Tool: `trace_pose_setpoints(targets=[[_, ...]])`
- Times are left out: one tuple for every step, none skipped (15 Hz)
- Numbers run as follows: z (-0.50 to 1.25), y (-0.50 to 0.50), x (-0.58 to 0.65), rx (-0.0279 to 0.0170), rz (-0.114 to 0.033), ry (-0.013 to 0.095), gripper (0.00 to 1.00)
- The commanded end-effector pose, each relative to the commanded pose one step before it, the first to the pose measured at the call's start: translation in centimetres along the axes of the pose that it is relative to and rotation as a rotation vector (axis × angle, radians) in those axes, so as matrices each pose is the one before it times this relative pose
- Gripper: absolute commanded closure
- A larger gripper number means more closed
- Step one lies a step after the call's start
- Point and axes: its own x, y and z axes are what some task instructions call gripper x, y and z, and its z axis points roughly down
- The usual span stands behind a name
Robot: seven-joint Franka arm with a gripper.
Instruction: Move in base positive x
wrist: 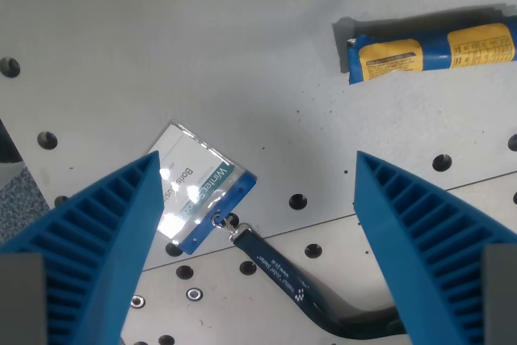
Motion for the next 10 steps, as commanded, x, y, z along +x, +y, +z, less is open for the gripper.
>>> trace_pose_setpoints(targets=[[-0.200, -0.264, 0.480, 0.00116, 0.0002, 0.0037, 0.00], [-0.004, -0.273, 0.500, 0.00000, 0.0000, 0.0000, 0.00], [0.000, -0.273, 0.500, 0.00000, 0.0000, 0.0000, 0.00], [0.006, -0.273, 0.500, 0.00000, 0.0000, 0.0000, 0.00], [0.012, -0.273, 0.500, 0.00000, 0.0000, 0.0000, 0.00], [0.018, -0.272, 0.500, 0.00000, 0.0000, 0.0000, 0.00], [0.025, -0.271, 0.500, 0.00000, 0.0000, 0.0000, 0.00], [0.030, -0.271, 0.500, 0.00000, 0.0000, 0.0000, 0.00], [0.034, -0.270, 0.500, 0.00000, 0.0000, 0.0000, 0.00], [0.037, -0.269, 0.500, 0.00000, 0.0000, 0.0000, 0.00]])
